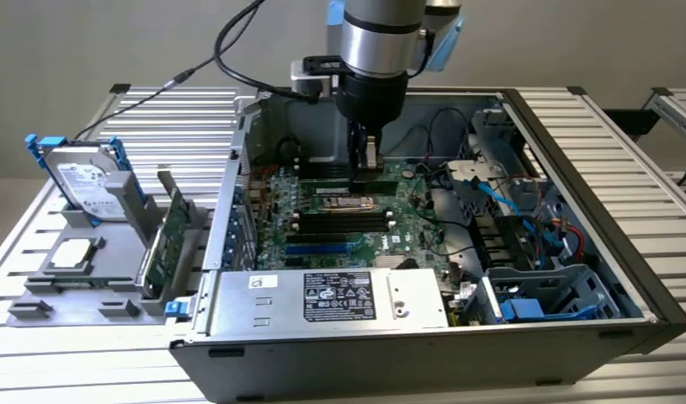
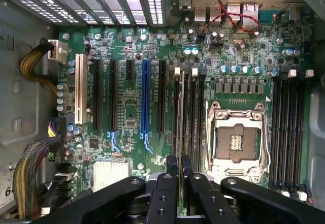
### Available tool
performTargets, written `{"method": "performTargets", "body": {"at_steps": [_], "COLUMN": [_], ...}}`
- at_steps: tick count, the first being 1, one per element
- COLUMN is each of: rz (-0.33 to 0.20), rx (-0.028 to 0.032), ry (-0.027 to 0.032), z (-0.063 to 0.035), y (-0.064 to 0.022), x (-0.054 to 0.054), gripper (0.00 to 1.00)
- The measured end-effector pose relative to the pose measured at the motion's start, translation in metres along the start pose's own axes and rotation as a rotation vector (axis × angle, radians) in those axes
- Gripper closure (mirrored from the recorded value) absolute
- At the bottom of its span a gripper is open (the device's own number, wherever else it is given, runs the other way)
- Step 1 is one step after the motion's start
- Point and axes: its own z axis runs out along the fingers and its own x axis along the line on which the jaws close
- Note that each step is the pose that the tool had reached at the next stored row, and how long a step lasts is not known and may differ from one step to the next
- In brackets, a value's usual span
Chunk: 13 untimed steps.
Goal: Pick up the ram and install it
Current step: 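Insert the ram into the slot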
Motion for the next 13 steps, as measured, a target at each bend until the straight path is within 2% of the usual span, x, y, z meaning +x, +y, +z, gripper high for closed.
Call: {"method": "performTargets", "body": {"at_steps": [1,10,13], "rz": [0.0,0.0,0.0], "rx": [0.0,-0.0001,-0.0024], "ry": [0.0,-0.0001,0.0001], "z": [0.0094,0.0267,0.0322], "y": [-0.0012,-0.0022,-0.0025], "x": [0.0,-0.001,-0.001], "gripper": [0.86,0.86,0.86]}}
